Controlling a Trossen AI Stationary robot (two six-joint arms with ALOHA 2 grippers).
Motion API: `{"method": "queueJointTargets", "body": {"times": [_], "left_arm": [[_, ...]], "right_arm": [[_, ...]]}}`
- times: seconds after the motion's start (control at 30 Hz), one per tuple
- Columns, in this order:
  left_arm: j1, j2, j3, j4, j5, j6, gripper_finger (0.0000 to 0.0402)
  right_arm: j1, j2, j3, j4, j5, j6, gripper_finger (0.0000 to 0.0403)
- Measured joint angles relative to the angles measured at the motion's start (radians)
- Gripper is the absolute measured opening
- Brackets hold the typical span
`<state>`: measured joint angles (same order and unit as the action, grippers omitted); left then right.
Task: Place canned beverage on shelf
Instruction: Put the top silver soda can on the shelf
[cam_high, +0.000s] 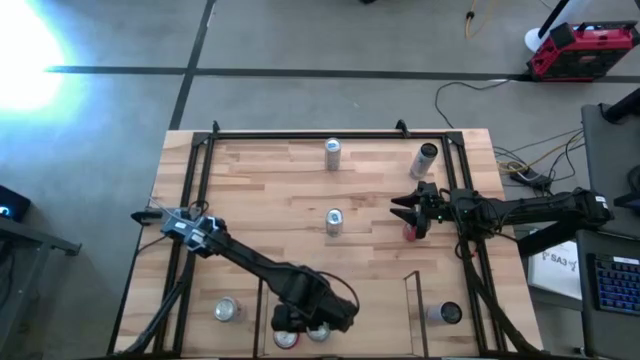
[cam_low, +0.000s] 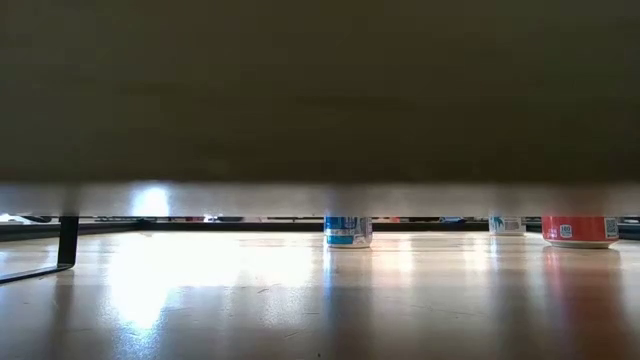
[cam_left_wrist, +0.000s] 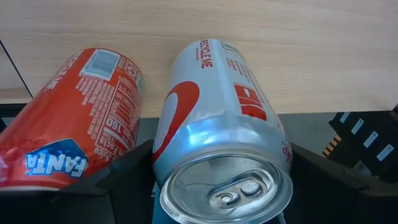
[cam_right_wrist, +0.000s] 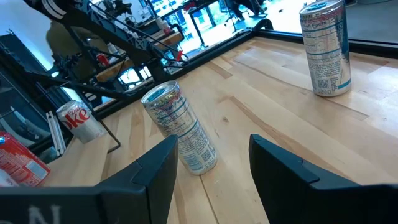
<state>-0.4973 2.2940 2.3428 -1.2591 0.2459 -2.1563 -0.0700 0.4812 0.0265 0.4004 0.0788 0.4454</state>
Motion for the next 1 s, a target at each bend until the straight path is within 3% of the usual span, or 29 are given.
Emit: {"method": "queueJointTargets", "body": {"times": [1.0], "left_arm": [[-0.019,0.014,0.0,0.031,0.039,-0.056,0.0303]], "right_arm": [[0.0,0.0,0.0,0.0,0.0,0.0,0.0183]]}}
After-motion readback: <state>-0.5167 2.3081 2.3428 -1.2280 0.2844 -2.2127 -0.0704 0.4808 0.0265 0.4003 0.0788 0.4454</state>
